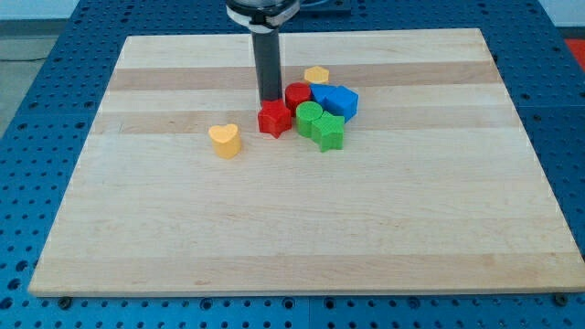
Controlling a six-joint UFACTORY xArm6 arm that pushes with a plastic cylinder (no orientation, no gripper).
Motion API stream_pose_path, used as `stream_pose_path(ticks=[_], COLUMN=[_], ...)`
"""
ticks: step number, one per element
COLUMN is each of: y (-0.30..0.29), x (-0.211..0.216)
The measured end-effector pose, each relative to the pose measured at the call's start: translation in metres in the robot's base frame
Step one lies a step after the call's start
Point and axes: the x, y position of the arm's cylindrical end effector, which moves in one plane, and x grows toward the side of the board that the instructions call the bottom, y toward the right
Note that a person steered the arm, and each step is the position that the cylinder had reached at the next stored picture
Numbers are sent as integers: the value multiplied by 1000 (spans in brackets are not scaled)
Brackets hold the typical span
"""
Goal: Place the yellow heart below the red star
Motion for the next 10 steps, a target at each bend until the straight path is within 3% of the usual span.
stream_pose_path(ticks=[2, 3, 5, 10], y=[-67, -86, -58, -10], x=[8, 36, 77, 98])
